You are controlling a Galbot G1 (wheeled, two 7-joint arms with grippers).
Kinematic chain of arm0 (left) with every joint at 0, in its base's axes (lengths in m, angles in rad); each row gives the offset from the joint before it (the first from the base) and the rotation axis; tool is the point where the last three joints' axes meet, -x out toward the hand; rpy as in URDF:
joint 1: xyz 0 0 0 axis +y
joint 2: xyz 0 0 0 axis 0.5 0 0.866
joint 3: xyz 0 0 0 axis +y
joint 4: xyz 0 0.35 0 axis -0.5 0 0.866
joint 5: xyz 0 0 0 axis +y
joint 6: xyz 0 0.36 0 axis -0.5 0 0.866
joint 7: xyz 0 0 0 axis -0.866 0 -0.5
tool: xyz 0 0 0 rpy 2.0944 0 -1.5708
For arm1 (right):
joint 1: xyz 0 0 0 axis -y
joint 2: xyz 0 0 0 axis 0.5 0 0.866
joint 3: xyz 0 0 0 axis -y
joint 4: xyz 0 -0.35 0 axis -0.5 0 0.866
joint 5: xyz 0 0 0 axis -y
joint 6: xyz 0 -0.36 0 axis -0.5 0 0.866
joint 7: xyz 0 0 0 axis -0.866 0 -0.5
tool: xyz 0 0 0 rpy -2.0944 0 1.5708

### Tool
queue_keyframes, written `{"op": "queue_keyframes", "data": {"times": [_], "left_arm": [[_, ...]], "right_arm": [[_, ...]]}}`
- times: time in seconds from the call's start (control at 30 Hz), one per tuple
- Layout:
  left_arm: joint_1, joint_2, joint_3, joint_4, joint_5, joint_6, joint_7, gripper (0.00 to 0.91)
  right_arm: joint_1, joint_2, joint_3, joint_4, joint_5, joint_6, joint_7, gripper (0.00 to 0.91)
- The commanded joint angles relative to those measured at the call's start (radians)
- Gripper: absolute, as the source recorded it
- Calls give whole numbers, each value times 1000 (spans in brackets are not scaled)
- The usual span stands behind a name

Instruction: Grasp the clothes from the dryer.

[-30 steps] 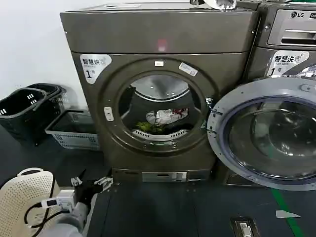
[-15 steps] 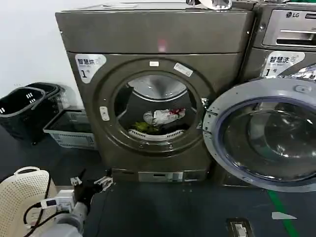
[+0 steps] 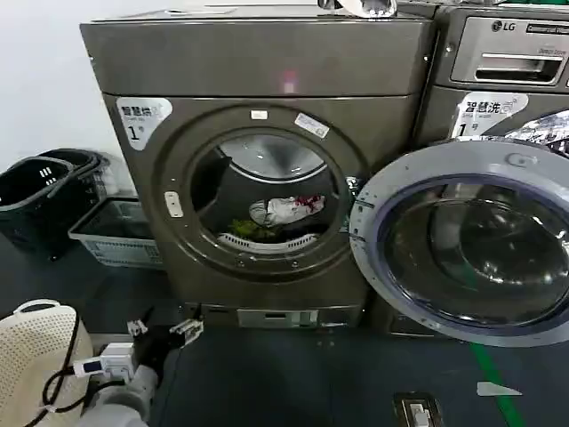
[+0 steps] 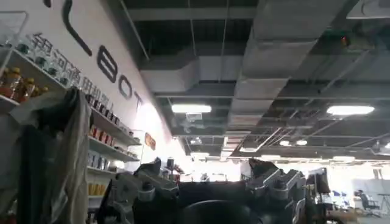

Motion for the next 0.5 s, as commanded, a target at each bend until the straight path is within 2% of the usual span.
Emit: {"op": "queue_keyframes", "data": {"times": [0.03,0.5], "left_arm": [[1,0,0,6,4,49,-6,907],[3,2,6,3,15,49,4,907]], "right_arm": [[-1,-1,2,-1,-1,2,0,907],[-5,10,-1,-3,0,40,15,907]]}}
